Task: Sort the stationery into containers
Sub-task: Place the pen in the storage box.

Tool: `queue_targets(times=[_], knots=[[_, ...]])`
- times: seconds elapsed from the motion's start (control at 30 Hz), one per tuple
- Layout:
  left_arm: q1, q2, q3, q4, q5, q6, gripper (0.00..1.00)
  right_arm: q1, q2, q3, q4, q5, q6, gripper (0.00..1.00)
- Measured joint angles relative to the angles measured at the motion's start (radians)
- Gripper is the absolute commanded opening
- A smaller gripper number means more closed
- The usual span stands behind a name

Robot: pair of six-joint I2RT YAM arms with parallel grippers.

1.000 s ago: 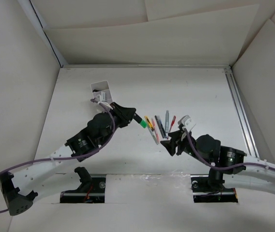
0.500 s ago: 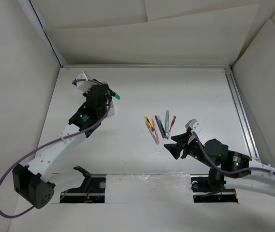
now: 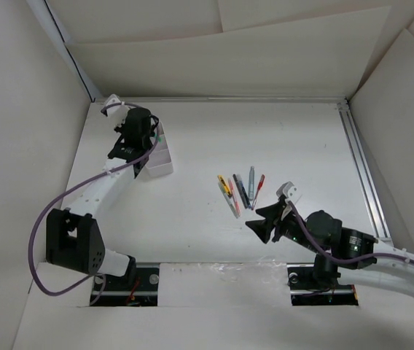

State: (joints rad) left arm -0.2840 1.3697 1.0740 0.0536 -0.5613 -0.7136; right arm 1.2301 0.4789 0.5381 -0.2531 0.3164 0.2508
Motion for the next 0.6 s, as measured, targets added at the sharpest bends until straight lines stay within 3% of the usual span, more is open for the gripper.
queue_targets(times=[0.6], knots=[[0.000,0.263,0.197,0.079,-0.151,0.124,0.00,0.000,0.032,-0.003,0.027,-0.045,-0.011,0.57]])
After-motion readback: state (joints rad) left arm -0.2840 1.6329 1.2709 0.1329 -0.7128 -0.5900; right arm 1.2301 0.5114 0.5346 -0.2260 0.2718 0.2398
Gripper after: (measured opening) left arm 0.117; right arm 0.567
